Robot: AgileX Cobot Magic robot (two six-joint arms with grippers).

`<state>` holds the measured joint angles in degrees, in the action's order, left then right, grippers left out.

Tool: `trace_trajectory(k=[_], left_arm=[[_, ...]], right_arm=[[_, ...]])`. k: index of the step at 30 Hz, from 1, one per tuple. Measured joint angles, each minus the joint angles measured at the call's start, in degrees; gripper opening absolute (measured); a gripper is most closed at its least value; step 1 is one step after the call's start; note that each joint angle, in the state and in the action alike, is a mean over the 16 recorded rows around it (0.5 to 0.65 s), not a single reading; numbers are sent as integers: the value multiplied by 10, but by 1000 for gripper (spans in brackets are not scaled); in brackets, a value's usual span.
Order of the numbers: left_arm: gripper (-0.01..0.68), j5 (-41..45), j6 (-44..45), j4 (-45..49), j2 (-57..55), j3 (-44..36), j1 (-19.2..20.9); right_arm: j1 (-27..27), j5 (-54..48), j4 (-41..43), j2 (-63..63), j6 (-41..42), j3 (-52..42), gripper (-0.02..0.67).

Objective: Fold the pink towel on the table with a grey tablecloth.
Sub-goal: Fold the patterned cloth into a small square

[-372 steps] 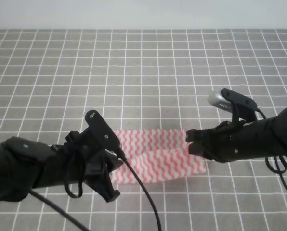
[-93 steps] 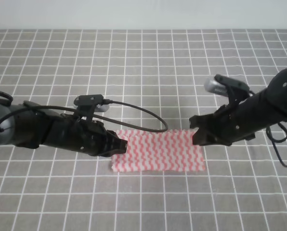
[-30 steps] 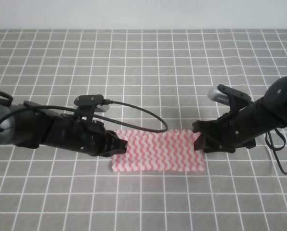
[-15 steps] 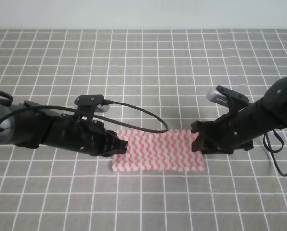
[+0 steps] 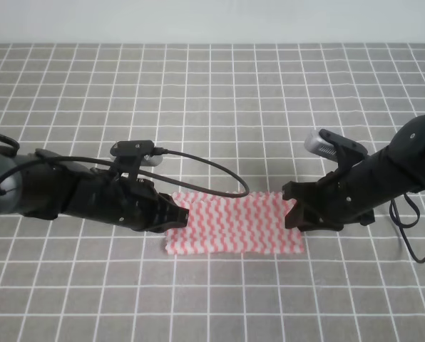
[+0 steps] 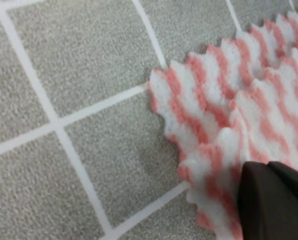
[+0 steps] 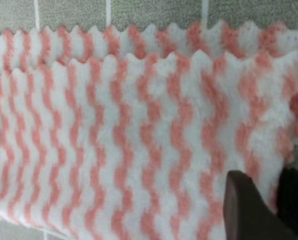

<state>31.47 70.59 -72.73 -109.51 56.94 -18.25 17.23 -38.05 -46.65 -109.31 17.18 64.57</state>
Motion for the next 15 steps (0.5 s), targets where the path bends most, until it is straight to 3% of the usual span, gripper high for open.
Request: trace_trajectory(k=[15], left_arm=[[-3, 0, 0, 1, 0, 0, 0]], right_arm=[[0, -7, -7, -12, 9, 0, 124]])
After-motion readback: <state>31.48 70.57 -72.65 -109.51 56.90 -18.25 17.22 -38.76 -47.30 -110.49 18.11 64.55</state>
